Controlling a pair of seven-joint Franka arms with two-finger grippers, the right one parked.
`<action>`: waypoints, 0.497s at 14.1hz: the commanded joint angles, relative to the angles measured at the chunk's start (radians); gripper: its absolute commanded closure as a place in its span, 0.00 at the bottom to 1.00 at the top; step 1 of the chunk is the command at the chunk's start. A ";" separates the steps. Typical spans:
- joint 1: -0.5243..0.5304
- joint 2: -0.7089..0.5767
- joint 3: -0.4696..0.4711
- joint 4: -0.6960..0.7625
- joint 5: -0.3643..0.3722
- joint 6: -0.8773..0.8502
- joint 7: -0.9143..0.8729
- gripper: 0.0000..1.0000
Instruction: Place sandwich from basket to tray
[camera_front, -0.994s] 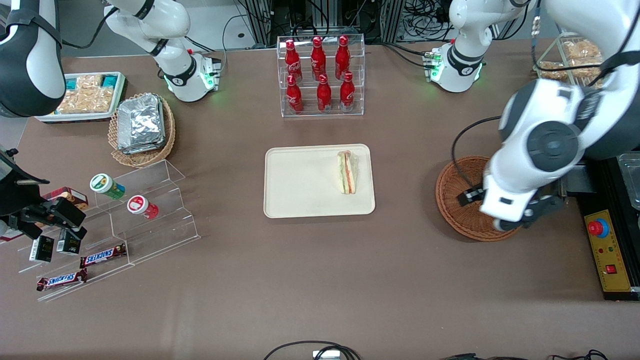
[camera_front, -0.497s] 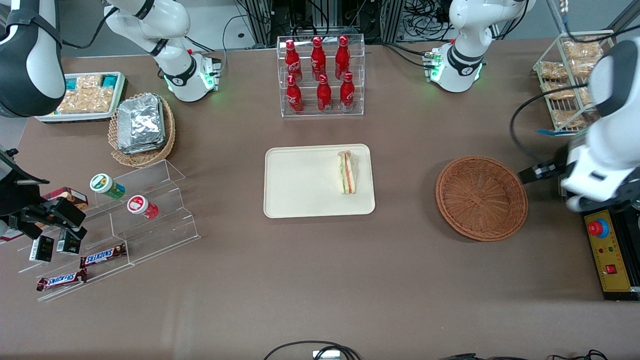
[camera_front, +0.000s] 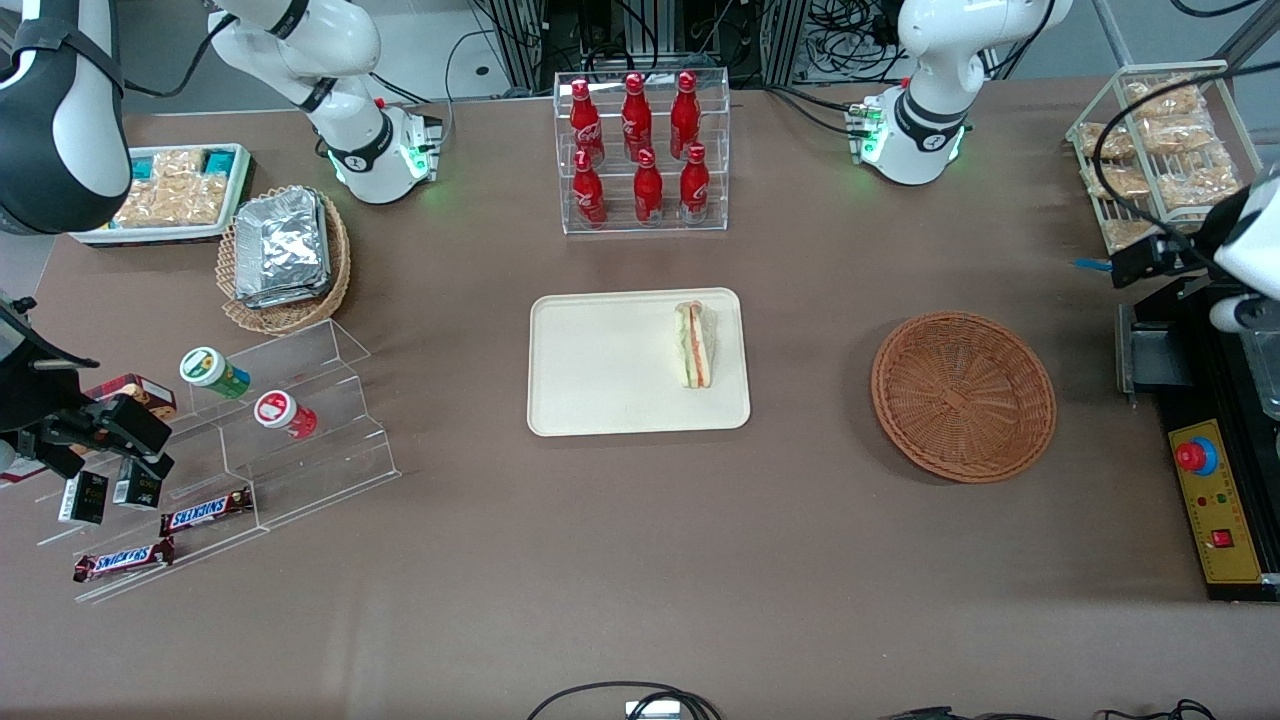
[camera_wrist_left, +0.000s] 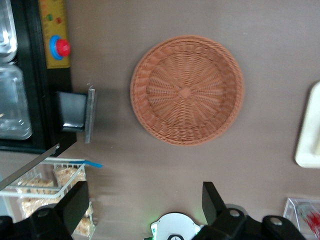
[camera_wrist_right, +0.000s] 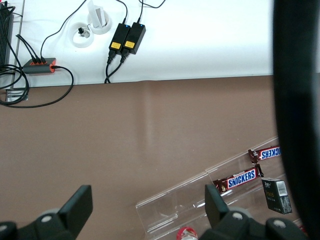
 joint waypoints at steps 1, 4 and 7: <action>-0.019 -0.046 0.041 -0.023 -0.061 -0.005 0.110 0.00; -0.030 -0.048 0.043 -0.023 -0.056 -0.005 0.118 0.00; -0.076 -0.046 0.064 -0.023 -0.052 -0.005 0.107 0.00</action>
